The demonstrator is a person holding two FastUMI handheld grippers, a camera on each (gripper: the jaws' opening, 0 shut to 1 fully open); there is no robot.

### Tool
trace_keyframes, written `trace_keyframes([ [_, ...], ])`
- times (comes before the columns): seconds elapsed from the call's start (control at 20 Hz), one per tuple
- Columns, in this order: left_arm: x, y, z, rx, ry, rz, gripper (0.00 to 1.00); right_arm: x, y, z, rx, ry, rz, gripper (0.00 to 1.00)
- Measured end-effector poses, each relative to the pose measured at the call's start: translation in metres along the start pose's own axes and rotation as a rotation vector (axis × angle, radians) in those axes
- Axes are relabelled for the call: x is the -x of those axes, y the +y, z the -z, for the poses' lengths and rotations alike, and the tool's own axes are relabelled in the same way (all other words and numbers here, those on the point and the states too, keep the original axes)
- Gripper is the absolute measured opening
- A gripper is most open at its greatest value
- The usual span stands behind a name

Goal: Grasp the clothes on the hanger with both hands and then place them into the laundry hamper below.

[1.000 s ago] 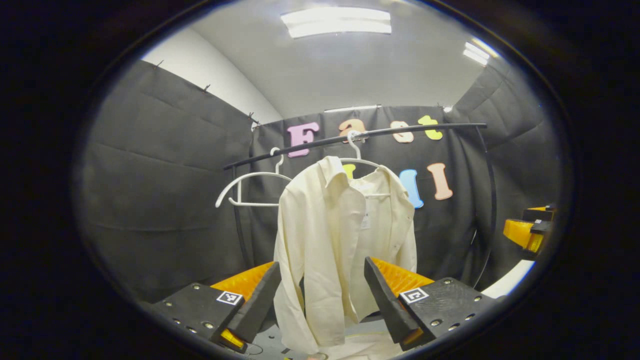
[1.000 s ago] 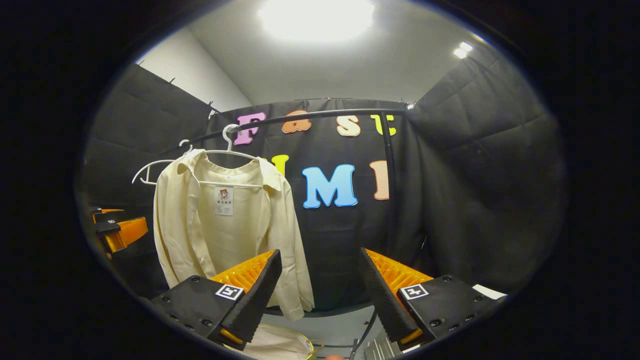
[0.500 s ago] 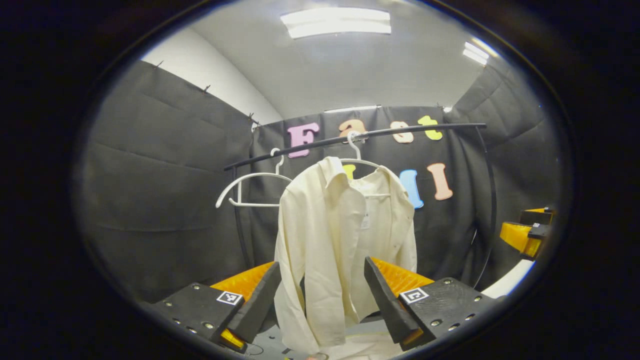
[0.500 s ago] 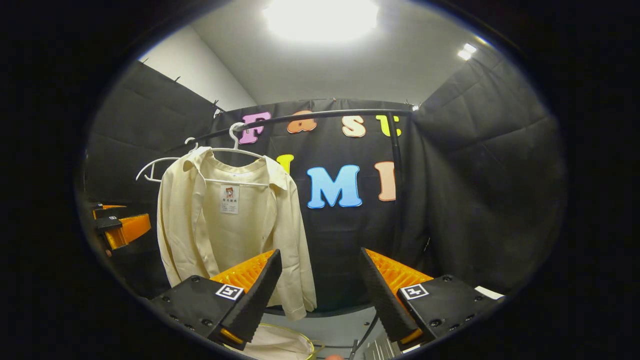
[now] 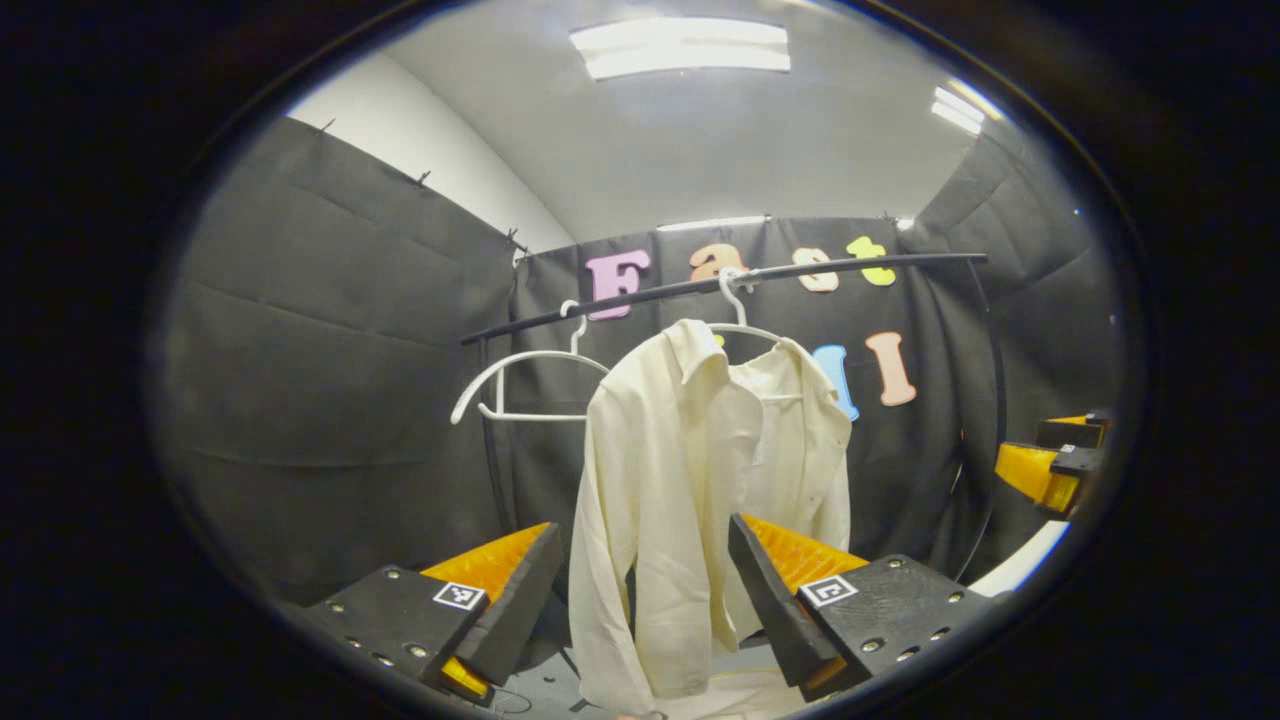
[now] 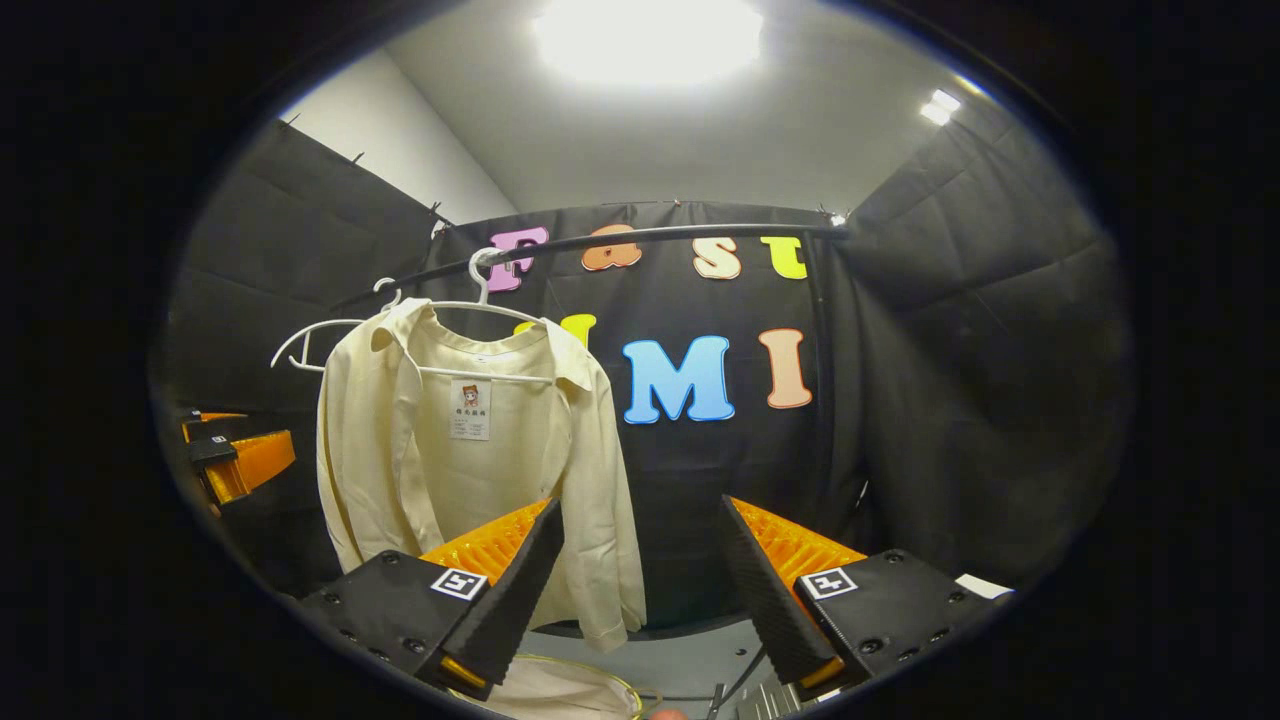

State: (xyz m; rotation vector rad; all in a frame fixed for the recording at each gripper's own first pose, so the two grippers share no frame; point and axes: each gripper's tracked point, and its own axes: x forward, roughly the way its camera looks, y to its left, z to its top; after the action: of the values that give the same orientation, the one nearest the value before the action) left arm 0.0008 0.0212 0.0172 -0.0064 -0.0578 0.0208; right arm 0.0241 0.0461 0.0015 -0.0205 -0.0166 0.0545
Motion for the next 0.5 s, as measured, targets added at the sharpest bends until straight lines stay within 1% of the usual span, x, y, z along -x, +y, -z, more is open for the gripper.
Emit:
trace_keyframes([
  [0.05, -0.001, 0.001, -0.001, 0.001, -0.008, -0.003, 1.0, -0.004, 0.005, 0.001, 0.0, 0.001, -0.008, 0.98],
  [0.1, -0.004, 0.003, 0.001, -0.002, -0.004, -0.012, 0.98, -0.009, 0.009, 0.002, -0.005, 0.009, -0.022, 0.98],
  [0.15, -0.006, 0.004, -0.001, -0.001, -0.001, -0.02, 0.99, -0.014, 0.015, 0.002, -0.01, 0.012, -0.04, 0.98],
  [0.3, -0.013, -0.006, -0.01, 0.006, -0.018, -0.037, 0.99, -0.038, 0.021, -0.006, -0.009, -0.004, -0.082, 0.98],
  [0.35, -0.017, -0.009, -0.011, 0.005, -0.017, -0.049, 0.98, -0.045, 0.024, -0.007, -0.01, -0.007, -0.101, 0.98],
  [0.5, -0.033, -0.024, -0.018, 0.018, -0.025, -0.074, 0.98, -0.072, 0.035, -0.008, -0.023, -0.006, -0.176, 0.98],
])
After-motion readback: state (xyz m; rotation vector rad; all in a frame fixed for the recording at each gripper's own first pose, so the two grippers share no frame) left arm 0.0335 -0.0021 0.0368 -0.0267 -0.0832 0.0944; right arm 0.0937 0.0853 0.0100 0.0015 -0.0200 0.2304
